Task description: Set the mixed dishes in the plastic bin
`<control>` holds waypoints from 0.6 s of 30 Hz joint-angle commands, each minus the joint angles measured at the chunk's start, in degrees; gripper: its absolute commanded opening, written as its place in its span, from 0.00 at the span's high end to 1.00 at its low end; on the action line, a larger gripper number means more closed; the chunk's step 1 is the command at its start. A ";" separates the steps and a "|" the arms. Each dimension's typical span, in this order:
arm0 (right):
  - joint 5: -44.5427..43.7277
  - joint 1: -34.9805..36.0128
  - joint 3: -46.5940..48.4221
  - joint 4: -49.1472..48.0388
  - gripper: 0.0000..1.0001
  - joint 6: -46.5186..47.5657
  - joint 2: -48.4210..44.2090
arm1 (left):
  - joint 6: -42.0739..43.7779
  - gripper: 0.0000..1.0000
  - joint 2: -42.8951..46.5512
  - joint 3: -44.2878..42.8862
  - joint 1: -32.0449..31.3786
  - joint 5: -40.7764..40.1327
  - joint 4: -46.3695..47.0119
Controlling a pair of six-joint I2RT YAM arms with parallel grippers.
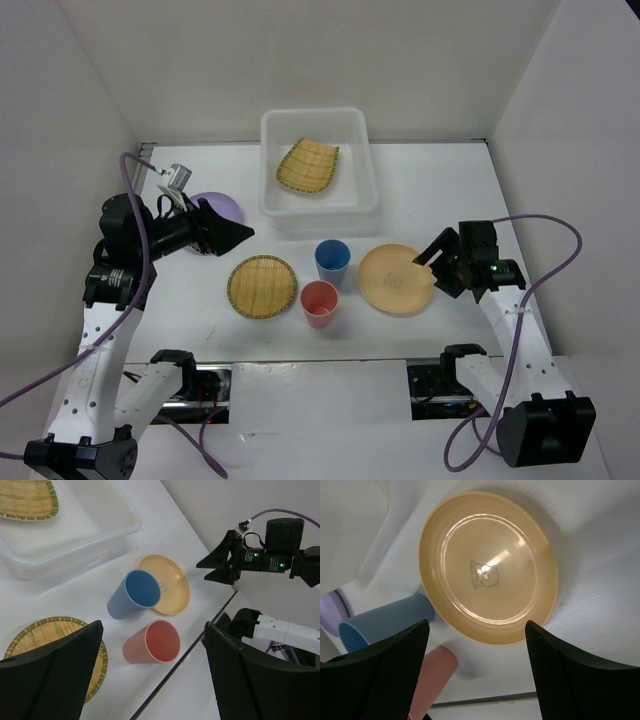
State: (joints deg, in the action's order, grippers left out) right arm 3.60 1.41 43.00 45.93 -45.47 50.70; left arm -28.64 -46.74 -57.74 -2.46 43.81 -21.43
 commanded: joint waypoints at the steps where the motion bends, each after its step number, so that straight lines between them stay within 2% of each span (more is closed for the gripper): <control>1: -2.19 3.41 -1.68 -7.07 0.18 -8.64 -2.36 | 0.44 0.11 0.25 0.34 -0.18 2.41 2.62; 10: -5.79 14.22 -6.70 -4.71 0.19 -18.15 -4.19 | -0.27 0.11 -0.28 0.43 -0.18 3.03 3.68; 18: -4.47 15.47 -13.55 -4.18 0.21 -22.64 -9.29 | -0.79 0.11 -0.28 -0.10 -0.18 3.56 3.68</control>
State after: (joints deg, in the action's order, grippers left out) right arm -0.03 16.27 31.07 42.02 -65.23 43.53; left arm -28.88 -47.18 -56.99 -2.46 45.47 -19.84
